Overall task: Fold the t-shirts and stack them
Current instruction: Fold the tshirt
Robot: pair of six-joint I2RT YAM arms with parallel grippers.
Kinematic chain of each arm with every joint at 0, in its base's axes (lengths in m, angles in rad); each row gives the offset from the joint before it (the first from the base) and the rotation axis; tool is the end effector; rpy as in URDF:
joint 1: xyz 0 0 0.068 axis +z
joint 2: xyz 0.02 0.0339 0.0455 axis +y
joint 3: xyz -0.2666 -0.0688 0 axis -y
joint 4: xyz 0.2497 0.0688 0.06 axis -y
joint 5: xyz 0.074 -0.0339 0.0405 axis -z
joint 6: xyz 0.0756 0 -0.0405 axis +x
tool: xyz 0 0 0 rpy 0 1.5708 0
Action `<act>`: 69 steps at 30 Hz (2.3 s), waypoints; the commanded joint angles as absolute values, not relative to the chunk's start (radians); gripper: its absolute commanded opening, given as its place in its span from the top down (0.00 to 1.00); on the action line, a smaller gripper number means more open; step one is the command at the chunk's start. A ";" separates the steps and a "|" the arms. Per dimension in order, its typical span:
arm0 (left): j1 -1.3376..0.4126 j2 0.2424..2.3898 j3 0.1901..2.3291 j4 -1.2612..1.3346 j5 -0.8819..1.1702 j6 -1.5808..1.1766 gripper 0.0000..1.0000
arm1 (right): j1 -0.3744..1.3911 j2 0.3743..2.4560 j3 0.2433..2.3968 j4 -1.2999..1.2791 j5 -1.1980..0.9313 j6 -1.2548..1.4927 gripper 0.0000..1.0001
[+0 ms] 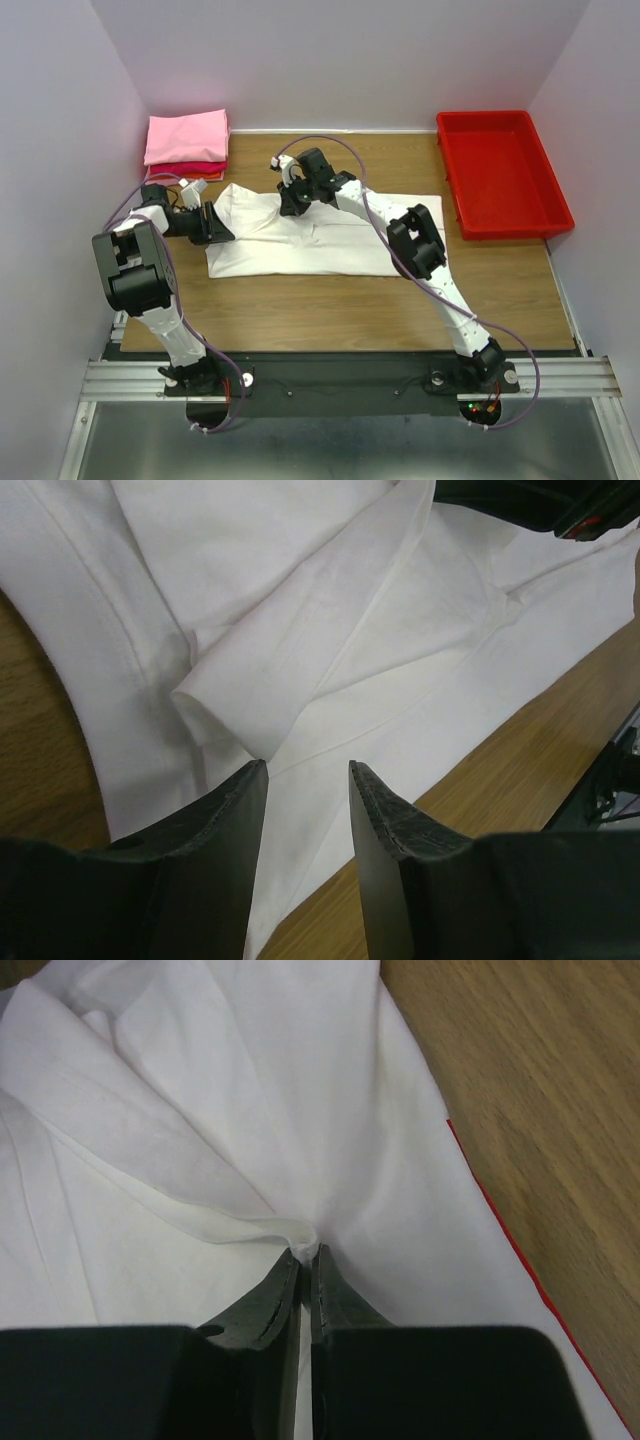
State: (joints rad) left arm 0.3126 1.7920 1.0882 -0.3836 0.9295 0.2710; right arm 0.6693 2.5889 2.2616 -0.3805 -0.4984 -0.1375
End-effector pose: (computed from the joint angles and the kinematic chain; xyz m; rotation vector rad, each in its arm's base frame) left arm 0.3641 0.0540 0.1522 0.2333 2.2754 -0.9290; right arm 0.4554 0.4064 0.1387 -1.1507 2.0095 0.8430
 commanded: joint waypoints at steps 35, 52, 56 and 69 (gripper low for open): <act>0.313 1.948 1.384 -0.411 1.025 0.195 1.00 | 0.678 2.453 2.189 -0.307 -0.459 -0.129 0.99; 0.275 2.075 1.549 -0.341 1.048 0.124 1.00 | 0.644 2.418 2.149 -0.264 -0.400 -0.074 0.99; 0.256 2.097 1.580 -0.322 1.045 0.104 1.00 | 0.644 2.411 2.131 -0.255 -0.397 -0.072 0.99; 0.241 2.152 1.651 -0.264 0.988 0.045 0.71 | 0.641 2.398 2.098 -0.244 -0.275 -0.057 0.90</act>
State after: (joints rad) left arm 0.2348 2.1712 1.6047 -0.3080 1.0046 0.0731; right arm 0.6464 2.4725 2.0811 -0.3012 -0.3428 -0.0784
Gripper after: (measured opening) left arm 0.240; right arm 0.089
